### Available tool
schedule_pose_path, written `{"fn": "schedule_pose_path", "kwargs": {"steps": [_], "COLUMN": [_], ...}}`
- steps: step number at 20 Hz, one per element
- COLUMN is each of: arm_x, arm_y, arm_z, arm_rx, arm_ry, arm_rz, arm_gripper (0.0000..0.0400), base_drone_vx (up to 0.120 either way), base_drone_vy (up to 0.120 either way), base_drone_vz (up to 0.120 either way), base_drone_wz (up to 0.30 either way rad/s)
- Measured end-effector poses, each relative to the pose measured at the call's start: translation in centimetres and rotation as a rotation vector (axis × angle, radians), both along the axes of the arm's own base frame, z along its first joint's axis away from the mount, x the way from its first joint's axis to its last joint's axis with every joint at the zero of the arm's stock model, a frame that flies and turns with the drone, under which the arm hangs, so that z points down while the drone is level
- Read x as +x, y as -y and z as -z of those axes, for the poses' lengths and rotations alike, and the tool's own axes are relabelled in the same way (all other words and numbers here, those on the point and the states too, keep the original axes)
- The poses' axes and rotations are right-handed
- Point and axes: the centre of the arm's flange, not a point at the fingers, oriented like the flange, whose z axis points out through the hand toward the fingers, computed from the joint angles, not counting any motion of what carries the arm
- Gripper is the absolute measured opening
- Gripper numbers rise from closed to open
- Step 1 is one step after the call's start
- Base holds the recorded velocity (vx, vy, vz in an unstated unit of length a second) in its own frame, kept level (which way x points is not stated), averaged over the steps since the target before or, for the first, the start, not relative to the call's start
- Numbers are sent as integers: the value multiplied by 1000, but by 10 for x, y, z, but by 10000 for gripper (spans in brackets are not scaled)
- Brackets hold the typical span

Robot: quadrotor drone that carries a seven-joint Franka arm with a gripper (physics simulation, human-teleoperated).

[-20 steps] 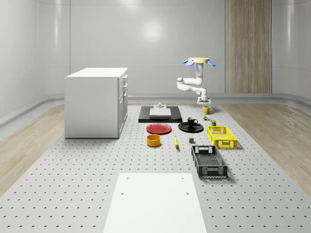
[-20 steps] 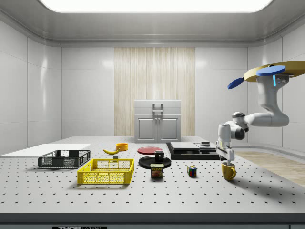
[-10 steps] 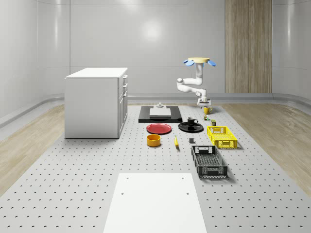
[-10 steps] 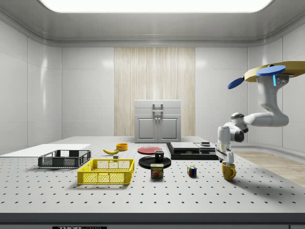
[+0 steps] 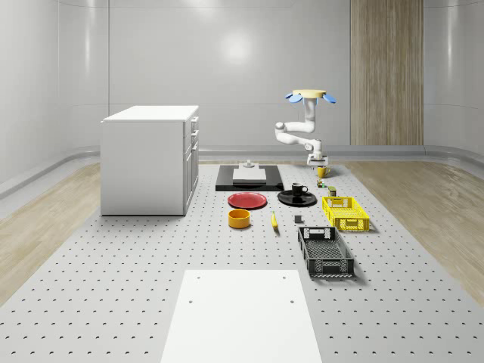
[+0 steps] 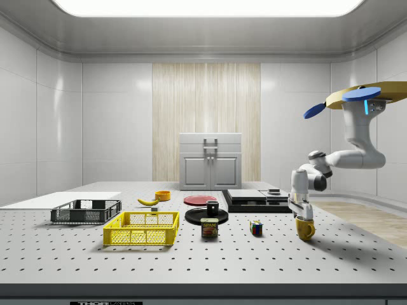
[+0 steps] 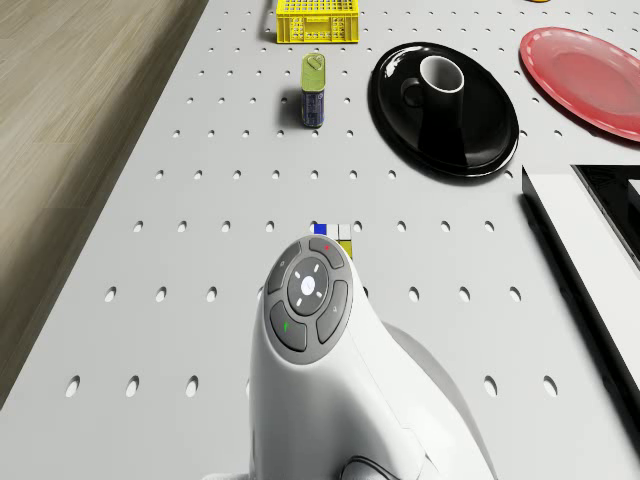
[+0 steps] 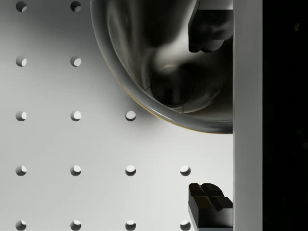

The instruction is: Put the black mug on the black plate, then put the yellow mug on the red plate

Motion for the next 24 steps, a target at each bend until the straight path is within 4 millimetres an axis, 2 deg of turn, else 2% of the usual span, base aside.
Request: {"fn": "schedule_pose_path", "kwargs": {"steps": [6, 7, 9, 11, 13, 17, 24], "arm_x": [2, 2, 2, 2, 2, 2, 2], "arm_y": [0, 0, 0, 0, 0, 0, 0], "arm_z": [-1, -1, -1, -1, -1, -1, -1], "arm_rx": [0, 0, 0, 0, 0, 0, 0], "arm_ry": [0, 0, 0, 0, 0, 0, 0], "arm_rz": [0, 0, 0, 0, 0, 0, 0], "arm_gripper": [400, 334, 242, 186, 152, 119, 103], "base_drone_vx": [0, 0, 0, 0, 0, 0, 0], "base_drone_vy": [0, 0, 0, 0, 0, 0, 0], "base_drone_vz": [0, 0, 0, 0, 0, 0, 0], "base_drone_wz": [0, 0, 0, 0, 0, 0, 0]}}
